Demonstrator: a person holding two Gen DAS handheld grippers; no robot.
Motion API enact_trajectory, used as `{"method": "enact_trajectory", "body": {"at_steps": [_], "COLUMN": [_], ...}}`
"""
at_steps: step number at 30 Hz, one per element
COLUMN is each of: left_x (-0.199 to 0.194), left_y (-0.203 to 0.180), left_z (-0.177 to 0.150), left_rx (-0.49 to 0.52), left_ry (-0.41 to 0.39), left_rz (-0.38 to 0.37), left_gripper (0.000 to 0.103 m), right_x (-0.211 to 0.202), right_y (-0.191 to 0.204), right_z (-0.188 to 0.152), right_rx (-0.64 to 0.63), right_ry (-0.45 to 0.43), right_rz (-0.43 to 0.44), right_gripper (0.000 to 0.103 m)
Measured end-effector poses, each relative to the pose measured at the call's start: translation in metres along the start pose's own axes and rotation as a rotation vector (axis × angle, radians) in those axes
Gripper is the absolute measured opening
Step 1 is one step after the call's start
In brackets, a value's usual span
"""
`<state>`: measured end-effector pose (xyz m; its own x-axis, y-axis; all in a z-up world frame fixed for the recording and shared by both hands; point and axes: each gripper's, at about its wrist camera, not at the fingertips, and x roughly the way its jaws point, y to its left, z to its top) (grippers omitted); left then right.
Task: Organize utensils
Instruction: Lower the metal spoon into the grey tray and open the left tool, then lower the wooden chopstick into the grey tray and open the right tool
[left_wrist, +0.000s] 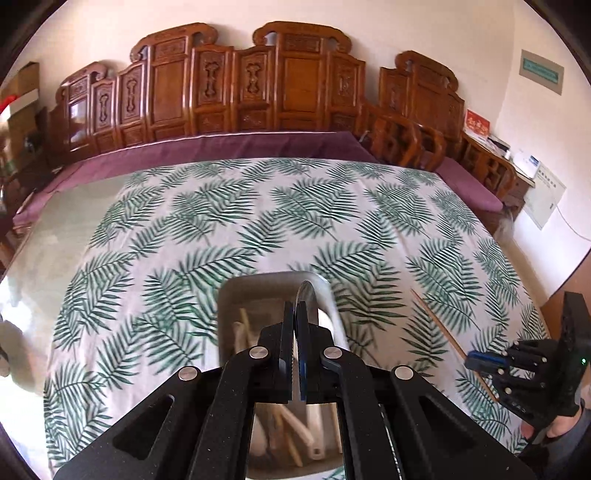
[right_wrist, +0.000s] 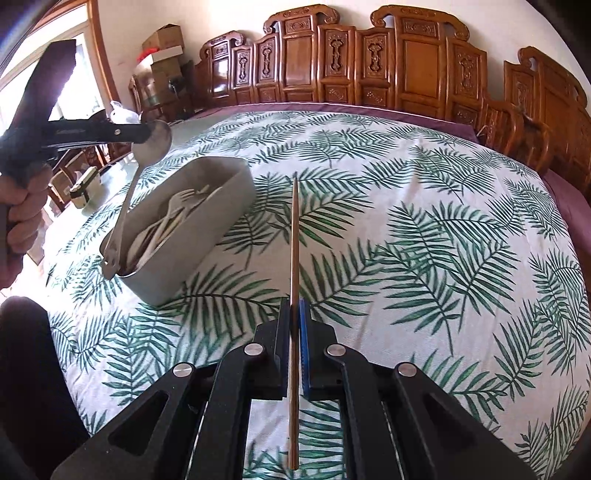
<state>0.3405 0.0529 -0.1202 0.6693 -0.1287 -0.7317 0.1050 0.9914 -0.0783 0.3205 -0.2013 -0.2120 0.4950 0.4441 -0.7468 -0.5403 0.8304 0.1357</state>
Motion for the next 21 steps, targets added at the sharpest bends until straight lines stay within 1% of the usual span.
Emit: {"method": "enact_trajectory", "body": {"at_steps": [1, 3, 6, 10, 12, 21], "left_x": [0.000, 0.004, 0.014, 0.030, 0.035, 0.053], "left_y": [0.003, 0.009, 0.013, 0.018, 0.020, 0.024], "left_z": [0.000, 0.000, -0.003, -0.010, -0.014, -0.025], "left_rx": [0.003, 0.029, 0.059, 0.079, 0.083, 0.053], "left_ry": [-0.002, -0.005, 0.009, 0.034, 0.034, 0.045], "left_rz": [0.006, 0.046, 0.088, 0.119, 0.130, 0.089], "left_gripper": [0.001, 0.001, 0.001, 0.001, 0.001, 0.001], "right_x": [-0.001, 0.000, -0.001, -0.001, -0.001, 0.000], "right_y": [0.004, 0.010, 0.021, 0.035, 0.040, 0.042], "right_z": [0.001, 0.002, 0.004, 0.006, 0.007, 0.008], "right_rx": [-0.006, -0.010, -0.013, -0.019, -0.023, 0.010], "right_ry": [-0.007, -0.013, -0.025, -0.039, -0.045, -0.051], "right_rz": [-0.001, 0.006, 0.021, 0.035, 0.034, 0.026], "right_gripper": [0.006, 0.006, 0.006, 0.006, 0.006, 0.006]}}
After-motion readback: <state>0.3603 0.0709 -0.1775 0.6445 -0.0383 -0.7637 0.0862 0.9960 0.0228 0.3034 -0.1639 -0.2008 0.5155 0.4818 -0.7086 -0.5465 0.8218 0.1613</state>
